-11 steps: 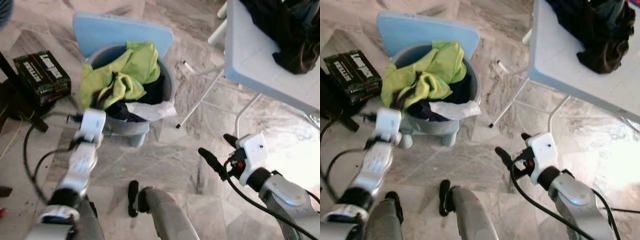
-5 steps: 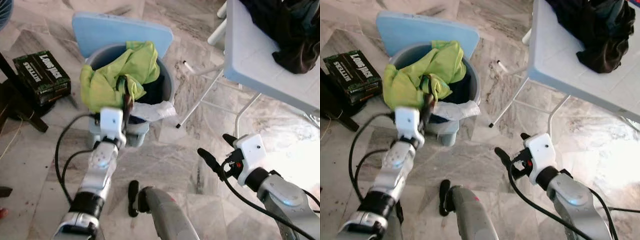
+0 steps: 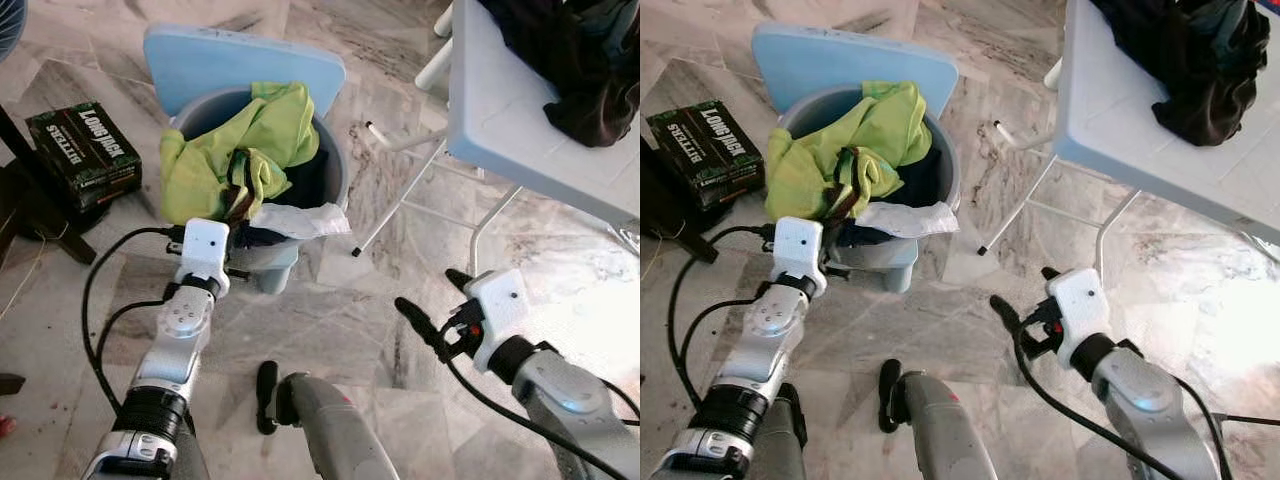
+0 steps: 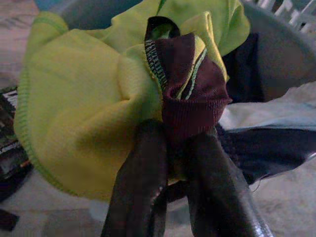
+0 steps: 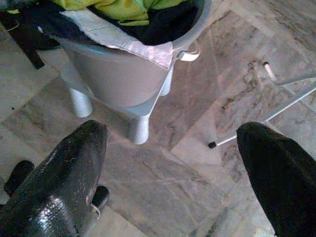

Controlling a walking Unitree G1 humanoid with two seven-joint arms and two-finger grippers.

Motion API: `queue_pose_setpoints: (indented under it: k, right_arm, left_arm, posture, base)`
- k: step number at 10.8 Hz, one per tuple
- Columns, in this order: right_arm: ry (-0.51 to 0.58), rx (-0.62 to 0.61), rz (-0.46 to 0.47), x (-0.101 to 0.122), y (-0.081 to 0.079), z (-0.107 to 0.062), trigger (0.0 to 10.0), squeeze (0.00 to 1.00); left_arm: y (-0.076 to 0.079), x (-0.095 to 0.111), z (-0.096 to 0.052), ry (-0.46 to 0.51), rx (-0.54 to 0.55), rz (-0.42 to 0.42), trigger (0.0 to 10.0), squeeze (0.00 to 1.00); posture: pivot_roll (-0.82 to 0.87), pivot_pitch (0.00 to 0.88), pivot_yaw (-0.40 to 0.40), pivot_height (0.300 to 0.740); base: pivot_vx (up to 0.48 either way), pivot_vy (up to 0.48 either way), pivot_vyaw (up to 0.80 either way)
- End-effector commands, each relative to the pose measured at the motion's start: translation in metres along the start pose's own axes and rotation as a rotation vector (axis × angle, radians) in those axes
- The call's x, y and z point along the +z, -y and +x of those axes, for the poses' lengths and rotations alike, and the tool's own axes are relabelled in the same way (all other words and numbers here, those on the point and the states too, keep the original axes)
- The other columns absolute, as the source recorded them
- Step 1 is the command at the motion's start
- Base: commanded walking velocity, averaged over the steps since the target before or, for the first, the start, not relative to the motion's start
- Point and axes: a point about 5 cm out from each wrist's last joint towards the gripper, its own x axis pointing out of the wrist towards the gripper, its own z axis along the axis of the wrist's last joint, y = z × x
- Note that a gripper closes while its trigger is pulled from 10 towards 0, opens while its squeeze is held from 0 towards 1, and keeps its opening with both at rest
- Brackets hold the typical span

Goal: Hang hanger

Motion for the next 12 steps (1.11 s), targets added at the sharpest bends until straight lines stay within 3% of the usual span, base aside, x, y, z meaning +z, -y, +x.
queue_pose_setpoints:
  k: [1, 2, 3, 5, 6, 10, 11, 12]
  right_arm:
    - [-0.035, -0.018, 0.004, -0.007, 0.003, -0.005, 10.0, 0.0]
    - [-0.036, -0.02, 0.003, -0.007, 0.004, -0.005, 10.0, 0.0]
    - [-0.037, -0.024, 0.002, -0.007, 0.005, -0.005, 10.0, 0.0]
    - [-0.038, -0.024, 0.001, -0.009, 0.004, -0.005, 10.0, 0.0]
    - [-0.039, -0.023, 0.001, -0.009, 0.003, -0.004, 10.0, 0.0]
    - [-0.034, -0.025, 0.003, -0.009, 0.003, -0.002, 10.0, 0.0]
    - [-0.034, -0.024, 0.004, -0.009, 0.002, -0.002, 10.0, 0.0]
    - [-0.033, -0.026, 0.006, -0.009, 0.002, -0.001, 10.0, 0.0]
  left_arm:
    - [0.007, -0.01, -0.006, -0.052, -0.012, 0.013, 10.0, 0.0]
    - [0.006, -0.012, -0.006, -0.067, -0.015, 0.038, 10.0, 0.0]
    - [0.002, -0.01, -0.005, -0.063, 0.004, 0.091, 10.0, 1.0]
    - [-0.002, -0.01, -0.005, -0.061, 0.036, 0.183, 10.0, 1.0]
    - [-0.004, -0.007, -0.006, -0.045, 0.06, 0.245, 10.0, 0.0]
    - [0.0, -0.014, -0.005, -0.077, -0.013, 0.265, 10.0, 0.0]
    - [-0.002, -0.014, -0.002, -0.07, -0.019, 0.298, 6.3, 0.0]
    - [-0.005, -0.015, 0.002, -0.066, -0.041, 0.357, 0.0, 0.0]
  posture:
    - [-0.23, 0.333, -0.303, 0.74]
    - [-0.23, 0.331, -0.303, 0.74]
    - [-0.23, 0.331, -0.303, 0.74]
    - [-0.23, 0.332, -0.303, 0.74]
    - [-0.22, 0.33, -0.304, 0.74]
    - [-0.22, 0.329, -0.304, 0.74]
    - [-0.22, 0.33, -0.305, 0.74]
    - [-0.22, 0.329, -0.302, 0.74]
  base:
    - [0.0, 0.0, 0.0]
    - [0.0, 0.0, 0.0]
    - [0.0, 0.0, 0.0]
    - [0.0, 0.0, 0.0]
    - [0.0, 0.0, 0.0]
    - [0.0, 0.0, 0.0]
    - [0.0, 0.0, 0.0]
    - [0.0, 0.0, 0.0]
